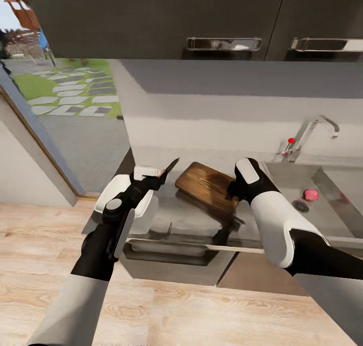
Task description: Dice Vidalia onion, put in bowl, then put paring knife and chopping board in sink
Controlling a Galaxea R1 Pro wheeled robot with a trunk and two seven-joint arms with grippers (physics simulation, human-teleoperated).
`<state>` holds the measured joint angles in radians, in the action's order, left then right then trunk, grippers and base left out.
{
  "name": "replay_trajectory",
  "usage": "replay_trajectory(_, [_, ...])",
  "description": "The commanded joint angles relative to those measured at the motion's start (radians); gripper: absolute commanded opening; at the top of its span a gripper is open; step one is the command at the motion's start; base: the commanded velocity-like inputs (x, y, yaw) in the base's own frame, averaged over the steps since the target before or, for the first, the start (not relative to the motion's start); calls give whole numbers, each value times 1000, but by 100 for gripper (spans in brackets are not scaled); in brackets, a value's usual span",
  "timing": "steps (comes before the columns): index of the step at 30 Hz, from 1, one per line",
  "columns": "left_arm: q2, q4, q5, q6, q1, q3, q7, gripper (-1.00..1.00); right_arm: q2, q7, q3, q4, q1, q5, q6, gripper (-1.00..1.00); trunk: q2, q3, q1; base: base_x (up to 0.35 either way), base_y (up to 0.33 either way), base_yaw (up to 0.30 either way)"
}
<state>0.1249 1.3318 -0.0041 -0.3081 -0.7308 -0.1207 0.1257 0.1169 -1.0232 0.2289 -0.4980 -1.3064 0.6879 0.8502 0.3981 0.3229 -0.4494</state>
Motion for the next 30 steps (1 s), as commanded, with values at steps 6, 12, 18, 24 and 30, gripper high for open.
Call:
replay_trajectory(6, [1, 3, 0, -6, -1, 1, 5, 100, -1, -9, 3, -2, -1, 7, 5, -100, 2, 2, -1, 0, -315, 283])
replay_trajectory(12, [1, 3, 0, -6, -1, 1, 4, 100, -2, -9, 3, -2, -1, 7, 4, -100, 2, 2, -1, 0, -315, 283])
replay_trajectory(18, [1, 1, 0, -6, -1, 1, 4, 100, -2, -9, 3, -2, -1, 7, 4, -100, 2, 2, -1, 0, -315, 258])
replay_trajectory(24, [1, 1, 0, -6, -1, 1, 4, 100, -2, -9, 3, -2, -1, 7, 4, -100, 2, 2, -1, 0, -314, 64])
replay_trajectory(30, [1, 1, 0, -6, -1, 1, 3, 100, -4, -9, 3, -2, -1, 6, 6, -100, 2, 2, -1, 0, -90, 5])
